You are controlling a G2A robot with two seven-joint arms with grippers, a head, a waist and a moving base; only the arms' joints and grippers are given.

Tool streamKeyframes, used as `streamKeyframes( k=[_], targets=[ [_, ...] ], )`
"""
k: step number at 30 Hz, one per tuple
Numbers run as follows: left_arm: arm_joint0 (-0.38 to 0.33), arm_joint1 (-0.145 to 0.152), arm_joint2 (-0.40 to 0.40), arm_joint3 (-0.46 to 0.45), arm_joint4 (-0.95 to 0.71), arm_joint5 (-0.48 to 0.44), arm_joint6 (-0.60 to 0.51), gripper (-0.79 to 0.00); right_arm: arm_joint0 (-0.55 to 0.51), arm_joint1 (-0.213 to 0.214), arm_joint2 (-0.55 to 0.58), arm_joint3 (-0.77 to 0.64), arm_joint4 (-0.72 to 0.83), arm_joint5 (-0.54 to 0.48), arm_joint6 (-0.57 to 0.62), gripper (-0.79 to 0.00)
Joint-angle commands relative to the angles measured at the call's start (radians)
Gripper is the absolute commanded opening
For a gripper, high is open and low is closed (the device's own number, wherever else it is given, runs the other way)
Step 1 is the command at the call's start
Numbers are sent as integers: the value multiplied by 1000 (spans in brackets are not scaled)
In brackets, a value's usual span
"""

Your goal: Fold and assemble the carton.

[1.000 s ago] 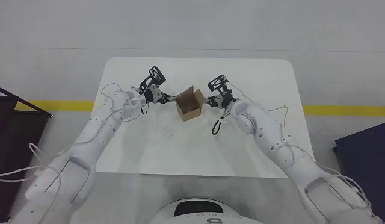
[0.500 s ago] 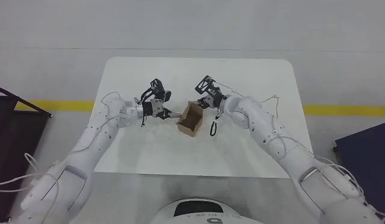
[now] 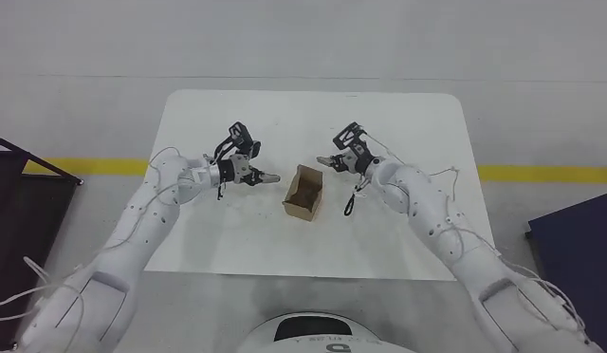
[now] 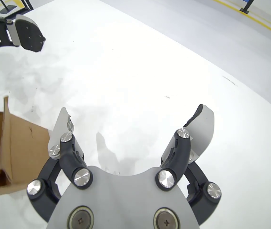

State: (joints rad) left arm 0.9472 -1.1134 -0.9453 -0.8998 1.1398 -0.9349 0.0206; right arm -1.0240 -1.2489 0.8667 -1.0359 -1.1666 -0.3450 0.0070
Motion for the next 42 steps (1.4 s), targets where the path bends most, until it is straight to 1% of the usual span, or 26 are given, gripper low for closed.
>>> streamKeyframes(
  k=[1,4,8,13,17,24,32,35,40,42],
  targets=[
    [5,1,0,-6,8,0,-8,0,-59,22,45,-52,-16,-2,7,0],
    [5,0,6,-9,9,-2,-29,0,-161,52,107,-161,-37,-12,24,0],
    [1,-4,16,-11,4,-2,-54,0,-280,76,155,-304,-63,-5,44,0],
    [-1,-8,23,-13,2,-3,-64,0,-336,81,153,-369,-104,31,55,0],
    [0,-9,27,-16,6,-4,-67,0,-318,73,136,-354,-88,27,70,0],
    [9,-8,26,-24,11,-3,-65,0,-242,48,82,-306,-80,29,80,0],
    [31,-1,-2,-30,-24,5,-53,0,-178,26,43,-243,-96,43,52,0],
    [41,9,-31,-47,-50,-38,-28,0,-168,22,44,-226,-96,51,31,0],
    [73,41,-112,-82,-43,-56,-11,0,-182,23,65,-233,-90,59,1,0],
    [93,55,-148,-109,-53,-67,-24,0,-188,25,72,-239,-91,58,-3,0]
  ],
)
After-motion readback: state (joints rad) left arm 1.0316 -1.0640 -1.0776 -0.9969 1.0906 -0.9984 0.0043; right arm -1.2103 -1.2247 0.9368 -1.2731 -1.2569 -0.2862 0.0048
